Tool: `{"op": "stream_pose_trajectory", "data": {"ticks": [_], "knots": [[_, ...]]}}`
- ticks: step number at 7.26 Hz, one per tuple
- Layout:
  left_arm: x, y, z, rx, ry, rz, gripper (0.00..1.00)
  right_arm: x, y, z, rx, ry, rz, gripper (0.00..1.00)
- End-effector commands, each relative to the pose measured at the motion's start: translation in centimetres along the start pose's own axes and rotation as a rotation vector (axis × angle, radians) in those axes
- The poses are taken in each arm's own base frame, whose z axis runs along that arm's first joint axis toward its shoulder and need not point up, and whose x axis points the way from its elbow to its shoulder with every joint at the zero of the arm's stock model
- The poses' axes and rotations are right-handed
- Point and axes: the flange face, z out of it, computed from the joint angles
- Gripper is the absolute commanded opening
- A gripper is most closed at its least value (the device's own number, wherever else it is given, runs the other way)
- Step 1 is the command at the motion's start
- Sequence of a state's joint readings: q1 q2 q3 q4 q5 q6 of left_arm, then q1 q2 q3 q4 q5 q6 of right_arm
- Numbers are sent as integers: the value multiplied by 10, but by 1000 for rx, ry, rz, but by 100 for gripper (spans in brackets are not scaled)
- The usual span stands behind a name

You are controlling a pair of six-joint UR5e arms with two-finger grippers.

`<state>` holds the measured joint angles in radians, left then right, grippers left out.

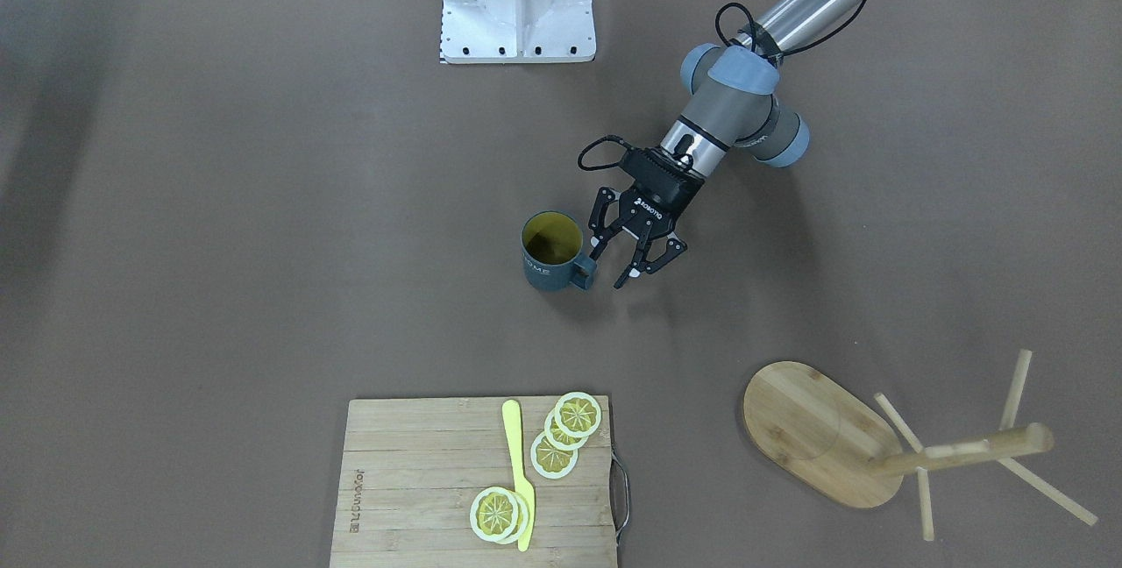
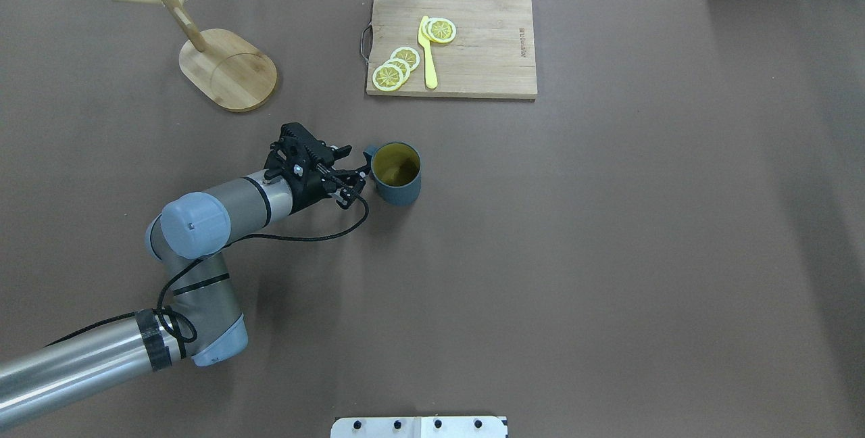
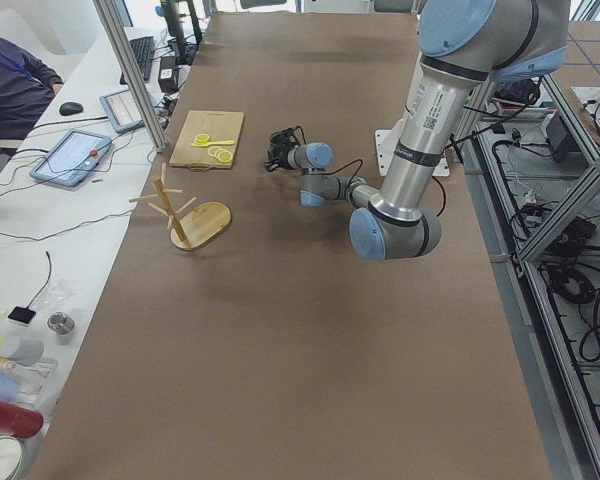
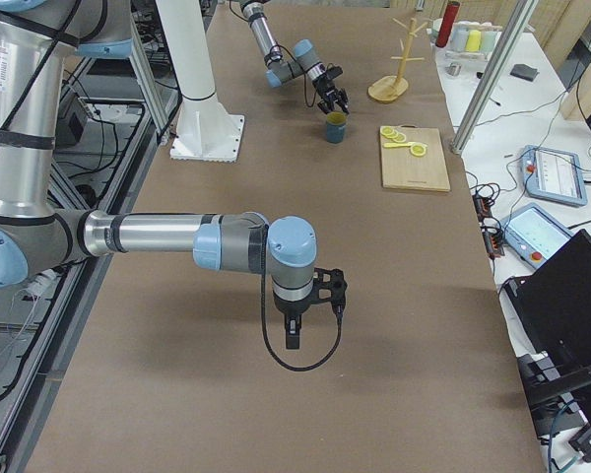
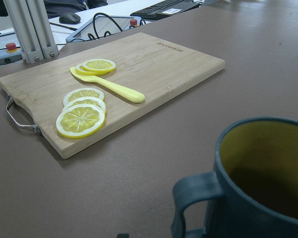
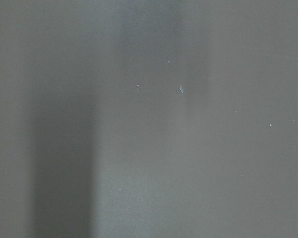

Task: Hang cup on storage rack
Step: 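Close the left gripper on the blue mug's handle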

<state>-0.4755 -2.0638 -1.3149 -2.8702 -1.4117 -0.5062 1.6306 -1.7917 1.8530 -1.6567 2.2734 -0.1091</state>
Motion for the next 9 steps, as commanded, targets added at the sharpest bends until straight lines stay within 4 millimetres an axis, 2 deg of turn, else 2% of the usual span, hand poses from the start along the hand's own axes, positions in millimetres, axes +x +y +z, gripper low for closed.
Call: {"op": "stream_pose_trajectory", "data": {"ticks": [1,3,6,9], "knots": [[1,-1,3,-1,0,0,56,0,0,0,0,2,0,100],[5,-7,7,3,3,-1,55,0,0,0,0,0,0,100],[4,-3,9,-6,0,1,38,0,0,0,0,0,0,100],[10,-13,12,8,8,-3,36,0,0,0,0,2,0,100]]}}
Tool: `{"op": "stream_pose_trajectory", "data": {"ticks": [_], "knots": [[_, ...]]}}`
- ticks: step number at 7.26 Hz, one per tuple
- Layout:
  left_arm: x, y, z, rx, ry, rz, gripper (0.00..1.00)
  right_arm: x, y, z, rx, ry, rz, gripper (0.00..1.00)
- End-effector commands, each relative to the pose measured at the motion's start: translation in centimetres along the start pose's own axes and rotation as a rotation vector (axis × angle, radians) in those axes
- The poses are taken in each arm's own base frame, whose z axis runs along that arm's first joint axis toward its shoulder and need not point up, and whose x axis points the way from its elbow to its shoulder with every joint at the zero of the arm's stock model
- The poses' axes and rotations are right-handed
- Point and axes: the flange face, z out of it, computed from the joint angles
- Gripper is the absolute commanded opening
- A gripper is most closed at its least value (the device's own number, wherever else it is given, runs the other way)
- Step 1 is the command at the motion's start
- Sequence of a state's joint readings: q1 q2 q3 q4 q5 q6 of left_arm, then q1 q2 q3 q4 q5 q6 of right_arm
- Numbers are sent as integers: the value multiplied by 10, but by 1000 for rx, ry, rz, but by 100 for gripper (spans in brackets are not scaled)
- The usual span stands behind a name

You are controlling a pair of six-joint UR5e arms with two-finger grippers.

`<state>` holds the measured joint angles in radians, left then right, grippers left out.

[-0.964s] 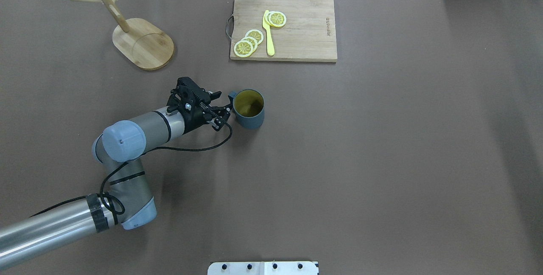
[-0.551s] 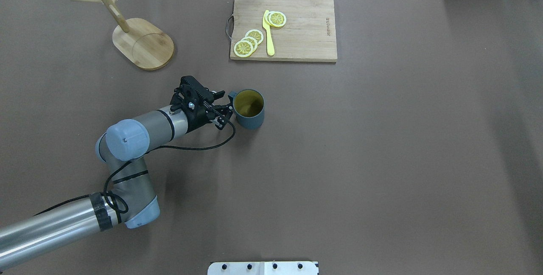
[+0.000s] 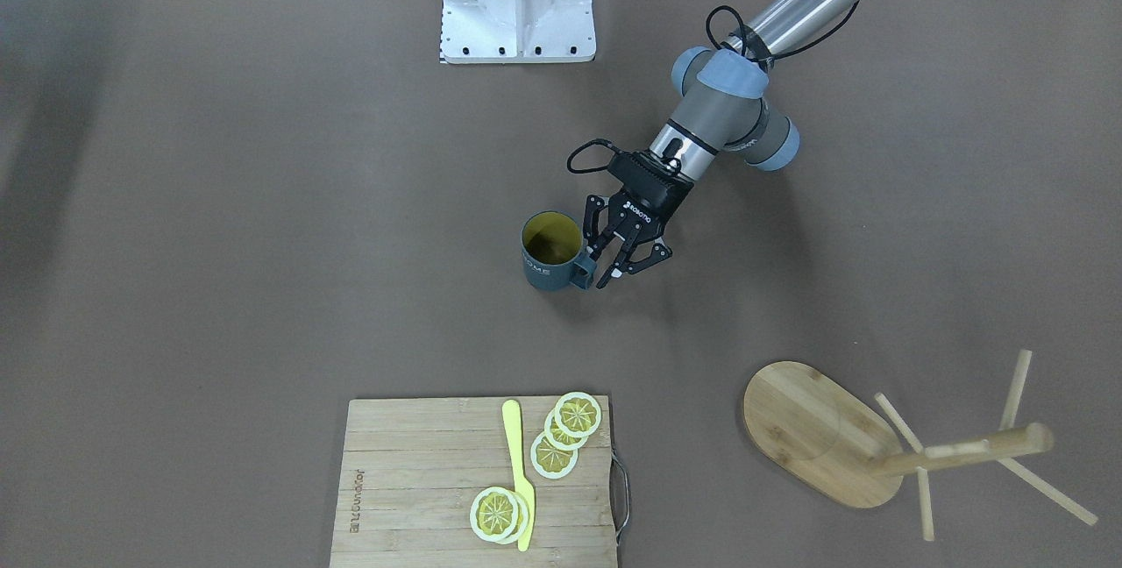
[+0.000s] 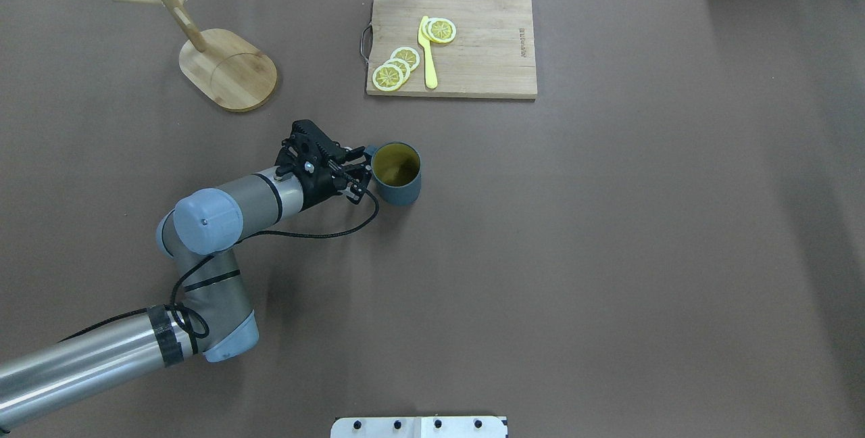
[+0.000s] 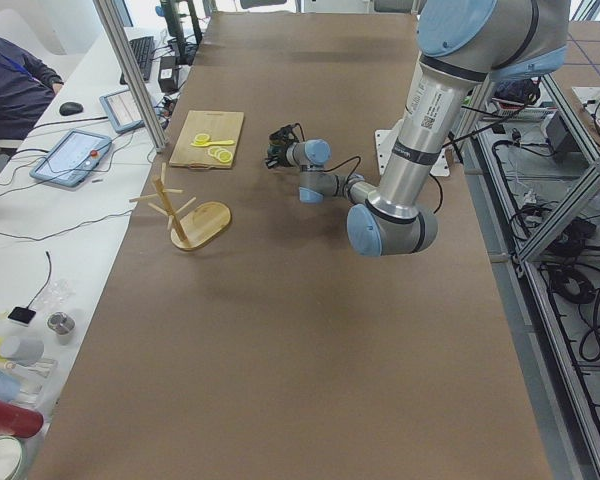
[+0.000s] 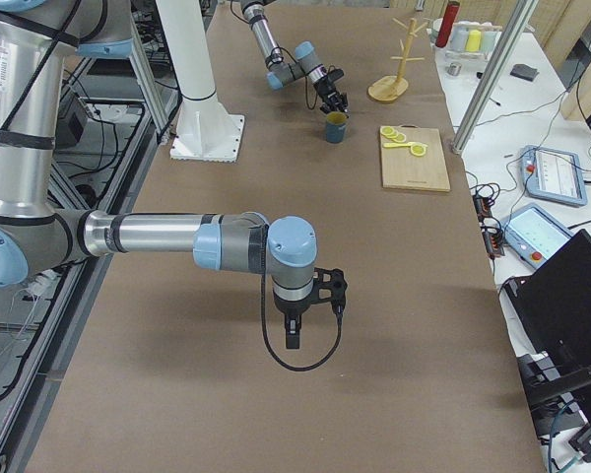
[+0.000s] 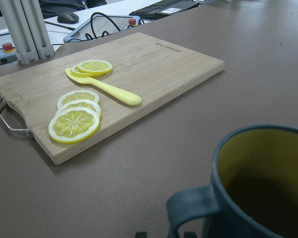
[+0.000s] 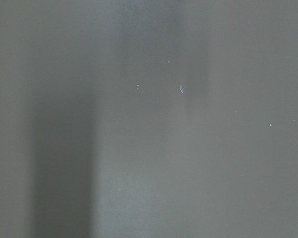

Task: Hang cup on storage rack
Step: 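Close the left gripper on the blue mug's handle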

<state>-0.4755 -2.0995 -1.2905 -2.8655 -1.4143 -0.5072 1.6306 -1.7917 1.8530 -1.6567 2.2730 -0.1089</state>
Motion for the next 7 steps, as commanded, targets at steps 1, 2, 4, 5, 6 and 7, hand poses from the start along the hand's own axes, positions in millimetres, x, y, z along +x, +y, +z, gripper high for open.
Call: {"op": "stream_pose_trajectory", "data": {"ticks": [1,2,4,5,6,7], "knots": [[2,-3,1,4,2,-1,36,0,0,0,0,0,0,100],[1,-2,1,3,2,-1,29,0,0,0,0,0,0,100],[2,-6,1,9,9,-15,0,1,0,1,-1,1,1,100],[-1,-24,0,22,38,-55,0,0,0,0,0,1,0,100],[-3,-38,-4,29,63,-208,0,1,0,1,-1,1,1,100],[3,-50,-6,23,102,-425,0,2,0,2,-4,1,3,100]]}}
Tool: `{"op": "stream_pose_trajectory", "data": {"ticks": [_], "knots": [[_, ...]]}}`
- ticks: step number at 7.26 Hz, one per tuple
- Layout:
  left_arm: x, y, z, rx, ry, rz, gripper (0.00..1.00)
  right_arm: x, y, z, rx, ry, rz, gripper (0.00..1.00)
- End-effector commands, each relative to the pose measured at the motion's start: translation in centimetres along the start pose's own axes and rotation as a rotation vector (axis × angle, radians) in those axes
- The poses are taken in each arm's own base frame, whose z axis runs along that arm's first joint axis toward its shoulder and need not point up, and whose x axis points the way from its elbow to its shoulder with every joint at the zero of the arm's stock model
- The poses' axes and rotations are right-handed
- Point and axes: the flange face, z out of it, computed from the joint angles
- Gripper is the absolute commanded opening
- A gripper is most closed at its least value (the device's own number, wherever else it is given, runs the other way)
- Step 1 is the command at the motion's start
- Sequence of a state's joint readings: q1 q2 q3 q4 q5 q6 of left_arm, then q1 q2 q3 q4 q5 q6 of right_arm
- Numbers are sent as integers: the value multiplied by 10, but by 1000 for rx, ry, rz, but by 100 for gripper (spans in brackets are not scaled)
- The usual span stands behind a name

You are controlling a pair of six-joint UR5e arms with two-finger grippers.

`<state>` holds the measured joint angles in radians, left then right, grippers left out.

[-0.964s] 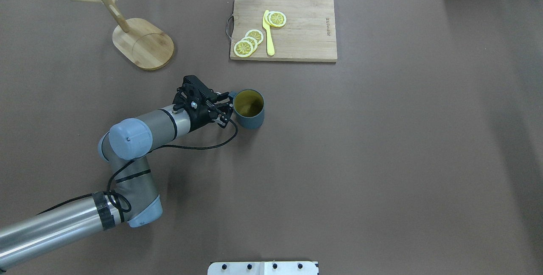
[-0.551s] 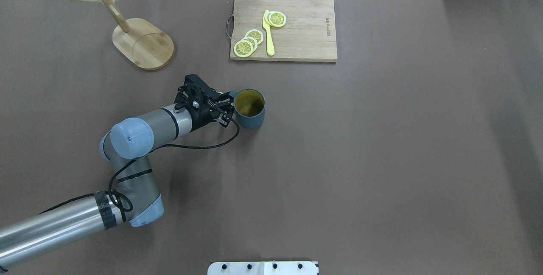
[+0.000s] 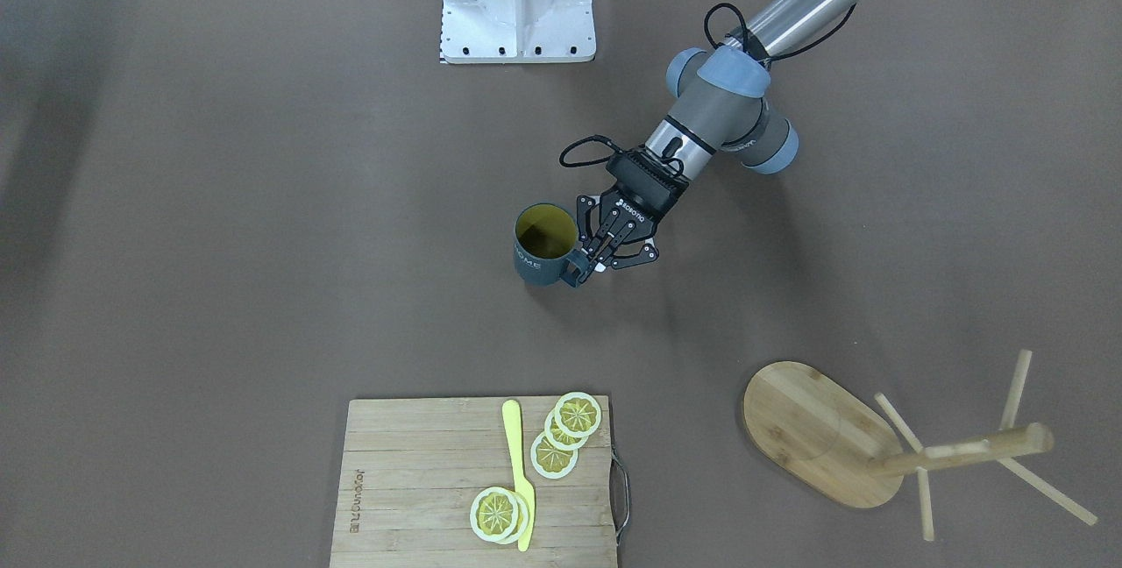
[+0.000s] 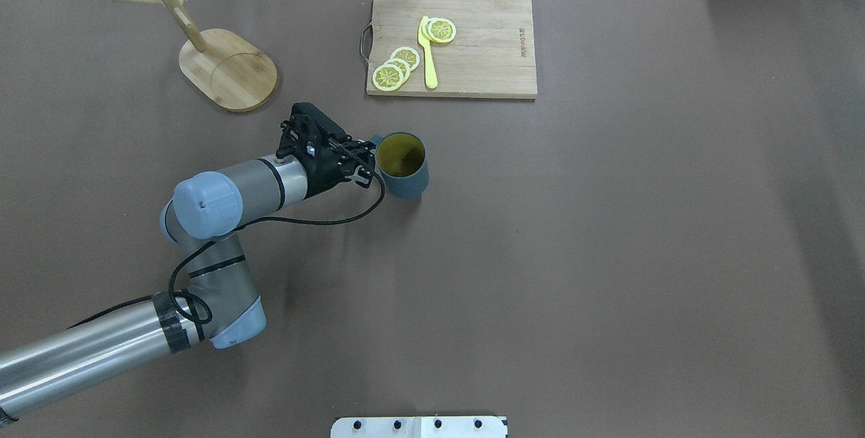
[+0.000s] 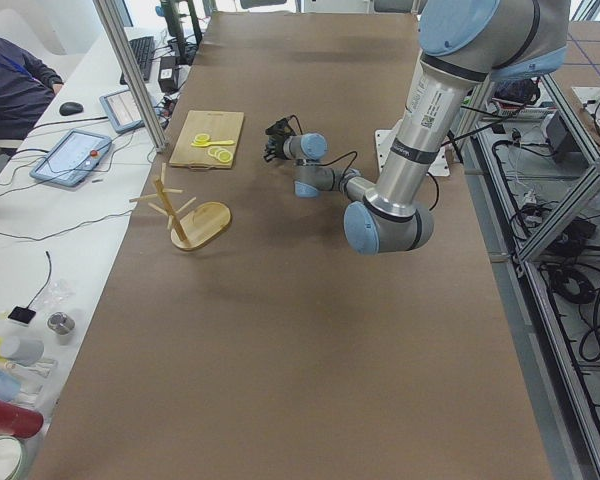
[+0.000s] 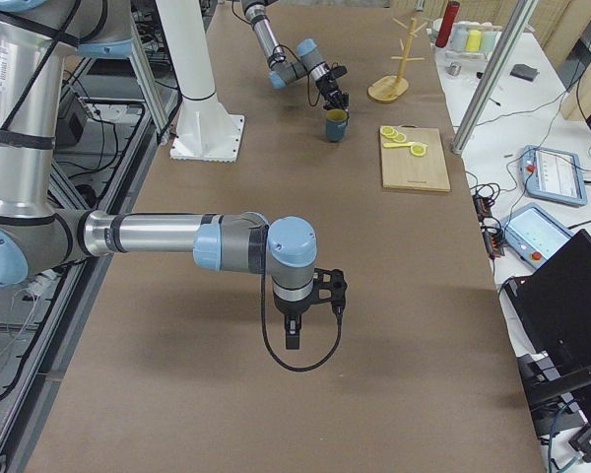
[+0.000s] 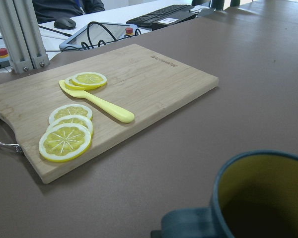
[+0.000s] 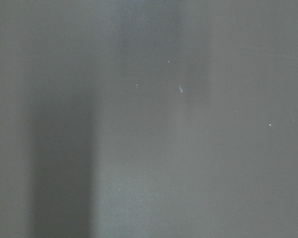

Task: Hang cup on storage rack
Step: 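Lift the blue mug with the left gripper and carry it toward the wooden rack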

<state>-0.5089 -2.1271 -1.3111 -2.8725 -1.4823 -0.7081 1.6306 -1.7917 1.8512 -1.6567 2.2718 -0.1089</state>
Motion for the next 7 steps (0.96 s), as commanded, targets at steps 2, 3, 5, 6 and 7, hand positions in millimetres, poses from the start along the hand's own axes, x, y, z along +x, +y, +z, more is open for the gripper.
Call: {"op": "stream_pose_trajectory", "data": {"ticks": [2,3,5,6,7], "knots": [[11,-20,-8,-7,61,-547,0,2,1,3,-6,1,3,100],[14,-23,-17,5,132,-806,0,3,2,3,-7,1,4,100],[8,-37,-31,61,233,-1129,0,3,2,3,-7,2,4,100],[-4,-47,-32,145,217,-1321,0,3,2,3,-7,2,4,100],[-17,-62,-34,191,224,-1463,0,2,2,3,-6,2,3,100]]}}
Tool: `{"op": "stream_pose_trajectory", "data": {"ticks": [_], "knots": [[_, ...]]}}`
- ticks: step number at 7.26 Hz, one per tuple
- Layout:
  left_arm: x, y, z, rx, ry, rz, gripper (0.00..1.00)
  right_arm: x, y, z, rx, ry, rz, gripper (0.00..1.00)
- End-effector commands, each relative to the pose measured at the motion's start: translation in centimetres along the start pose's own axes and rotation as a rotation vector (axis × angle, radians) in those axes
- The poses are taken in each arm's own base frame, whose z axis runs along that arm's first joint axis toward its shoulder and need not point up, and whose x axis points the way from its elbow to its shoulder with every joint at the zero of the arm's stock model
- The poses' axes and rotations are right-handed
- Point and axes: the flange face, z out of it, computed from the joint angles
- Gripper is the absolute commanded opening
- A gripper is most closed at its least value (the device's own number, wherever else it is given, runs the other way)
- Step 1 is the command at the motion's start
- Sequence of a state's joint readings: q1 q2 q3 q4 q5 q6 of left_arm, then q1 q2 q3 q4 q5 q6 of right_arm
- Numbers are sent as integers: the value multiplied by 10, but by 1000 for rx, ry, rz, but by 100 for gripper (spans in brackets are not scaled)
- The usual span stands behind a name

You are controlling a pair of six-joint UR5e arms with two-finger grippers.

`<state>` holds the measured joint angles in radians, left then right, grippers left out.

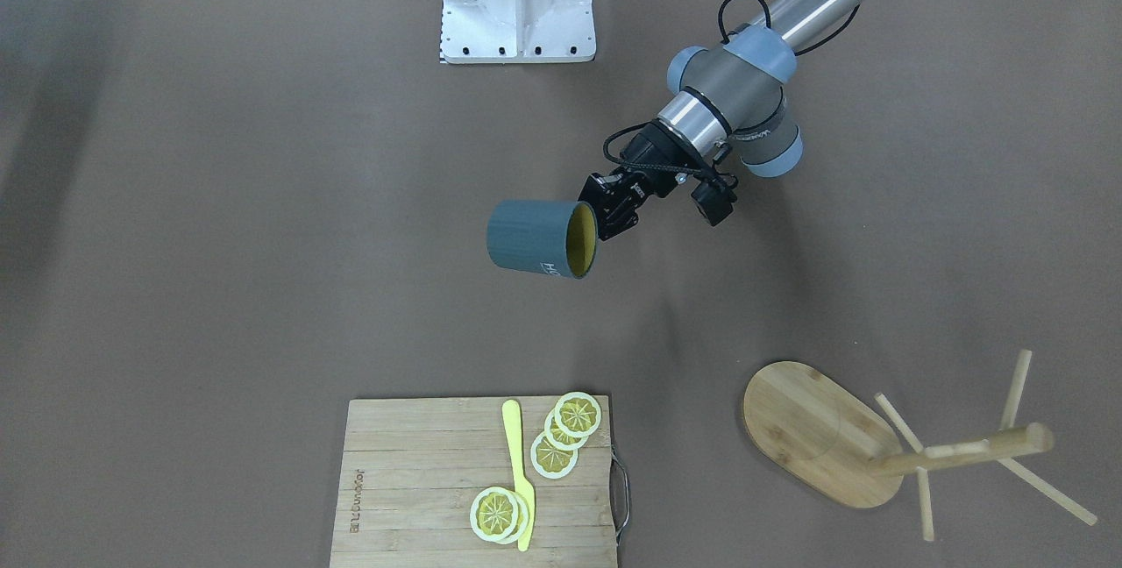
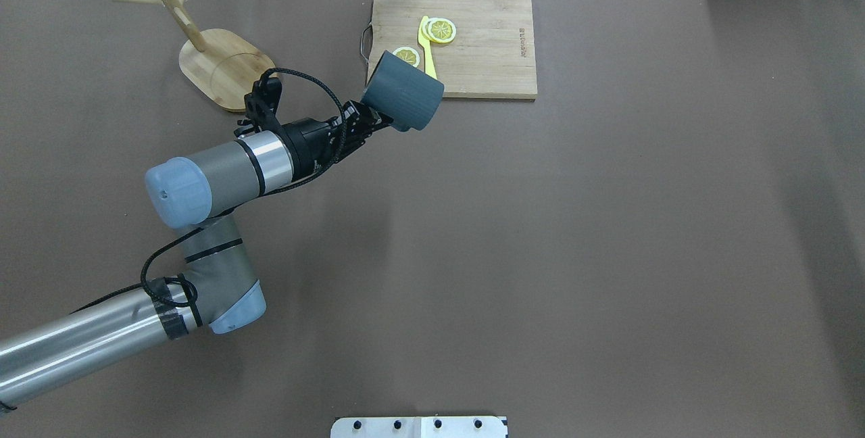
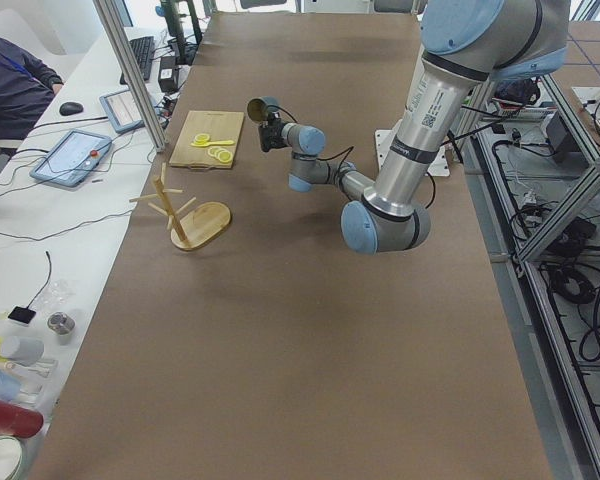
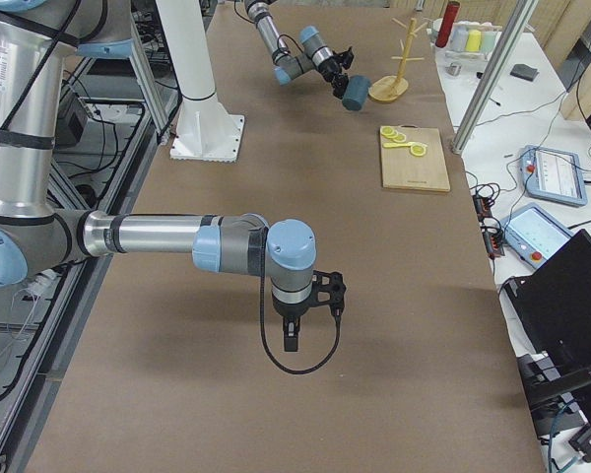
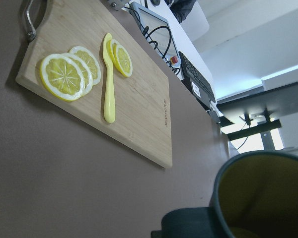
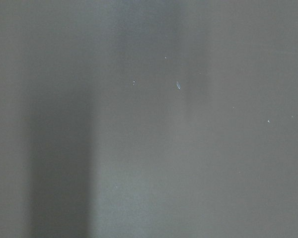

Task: Hang cup on storage rack
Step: 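Lift the blue mug with the left gripper and carry it toward the wooden rack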

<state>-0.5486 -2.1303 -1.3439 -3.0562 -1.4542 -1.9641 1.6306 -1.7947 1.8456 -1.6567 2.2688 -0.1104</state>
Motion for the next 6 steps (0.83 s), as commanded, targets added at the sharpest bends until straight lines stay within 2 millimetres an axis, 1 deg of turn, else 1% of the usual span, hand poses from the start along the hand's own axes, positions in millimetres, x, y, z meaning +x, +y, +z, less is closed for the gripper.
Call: {"op": "stream_pose_trajectory", "data": {"ticks": [1,2,3,4,5,6], "knots": [[21,-39,-3,92,68,-336,0,0,1,0,0,0,0,100],[29,-61,-5,135,99,-469,0,-1,1,-1,1,0,-1,100],[26,-74,-1,195,127,-551,0,-2,1,-3,5,1,-3,100],[34,-105,-2,235,159,-650,0,-2,1,-2,5,1,-4,100],[38,-122,-5,250,182,-738,0,-3,1,-5,10,1,-7,100],[44,-145,-10,270,209,-812,0,-4,0,-6,12,1,-9,100]]}}
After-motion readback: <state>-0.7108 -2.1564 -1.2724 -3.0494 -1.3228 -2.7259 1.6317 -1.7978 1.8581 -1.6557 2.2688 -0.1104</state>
